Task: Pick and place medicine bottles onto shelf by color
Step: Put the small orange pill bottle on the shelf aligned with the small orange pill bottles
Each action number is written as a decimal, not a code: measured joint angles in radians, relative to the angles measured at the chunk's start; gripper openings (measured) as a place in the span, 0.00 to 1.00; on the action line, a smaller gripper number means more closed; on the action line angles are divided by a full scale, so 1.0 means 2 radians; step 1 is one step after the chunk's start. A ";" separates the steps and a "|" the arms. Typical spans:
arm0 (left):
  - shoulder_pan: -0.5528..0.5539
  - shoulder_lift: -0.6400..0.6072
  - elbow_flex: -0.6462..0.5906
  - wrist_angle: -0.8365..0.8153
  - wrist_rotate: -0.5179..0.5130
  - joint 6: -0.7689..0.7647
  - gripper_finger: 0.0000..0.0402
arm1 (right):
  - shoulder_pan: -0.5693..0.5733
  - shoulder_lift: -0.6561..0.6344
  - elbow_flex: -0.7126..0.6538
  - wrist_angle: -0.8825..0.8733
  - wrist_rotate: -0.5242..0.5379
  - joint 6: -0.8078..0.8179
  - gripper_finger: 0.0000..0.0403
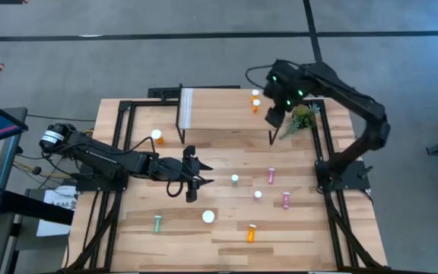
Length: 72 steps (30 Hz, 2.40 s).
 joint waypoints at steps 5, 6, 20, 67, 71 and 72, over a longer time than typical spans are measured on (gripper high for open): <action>0.000 0.000 0.000 0.001 0.000 0.000 0.45 | 0.134 -0.066 -0.051 0.032 0.036 0.055 0.54; 0.000 0.000 0.000 0.002 0.000 0.000 0.45 | 0.163 -0.078 -0.069 0.041 0.052 0.072 0.54; 0.000 0.000 0.000 0.011 0.000 -0.008 0.45 | 0.473 -0.108 -0.330 0.273 0.181 0.334 0.54; -0.050 0.179 0.009 0.217 0.098 -0.079 0.45 | 0.561 -0.009 -0.342 0.414 0.302 0.287 0.54; -0.049 0.216 0.037 0.199 0.113 -0.070 0.45 | 0.571 -0.013 -0.342 0.412 0.305 0.287 0.54; -0.049 0.222 0.046 0.192 0.118 -0.058 0.45 | 0.573 -0.011 -0.342 0.414 0.305 0.285 0.54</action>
